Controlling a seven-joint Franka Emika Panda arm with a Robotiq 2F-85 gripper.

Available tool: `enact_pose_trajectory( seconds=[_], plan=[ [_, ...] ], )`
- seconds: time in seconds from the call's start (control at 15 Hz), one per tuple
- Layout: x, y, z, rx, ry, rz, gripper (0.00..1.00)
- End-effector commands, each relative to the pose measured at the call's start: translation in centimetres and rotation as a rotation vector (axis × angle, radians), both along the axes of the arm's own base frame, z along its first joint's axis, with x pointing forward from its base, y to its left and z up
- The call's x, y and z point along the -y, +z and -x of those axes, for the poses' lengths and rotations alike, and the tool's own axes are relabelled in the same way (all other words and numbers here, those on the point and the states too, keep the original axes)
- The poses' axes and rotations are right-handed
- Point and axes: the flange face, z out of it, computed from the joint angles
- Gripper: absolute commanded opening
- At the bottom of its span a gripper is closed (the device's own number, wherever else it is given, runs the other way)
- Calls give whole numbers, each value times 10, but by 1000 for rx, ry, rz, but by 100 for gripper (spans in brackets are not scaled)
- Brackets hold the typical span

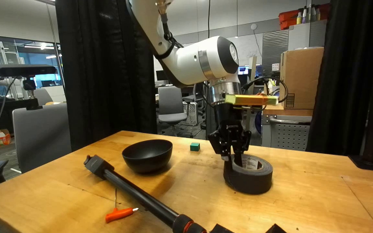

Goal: Move the tape to the left

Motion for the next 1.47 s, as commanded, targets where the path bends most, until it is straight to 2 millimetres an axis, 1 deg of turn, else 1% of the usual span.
enact_pose_trajectory(
  seconds=[0.0, 0.27, 0.33, 0.4, 0.47, 0.53, 0.6, 0.67, 0.73, 1.4],
  plan=[
    [-3, 10, -3, -24, 44, -105, 8],
    [-3, 11, -5, -32, 34, -144, 8],
    [-3, 12, -5, -27, 18, -141, 37],
    [-3, 13, -6, -20, 1, -143, 59],
    [-4, 5, -1, -23, 21, -120, 37],
    [-4, 6, -1, -21, 18, -124, 39],
    [-4, 6, -1, -21, 17, -126, 45],
    [-4, 6, -1, -21, 16, -126, 55],
    [-4, 6, -1, -21, 16, -126, 59],
    [-4, 6, -1, -21, 16, -126, 59]
  ],
)
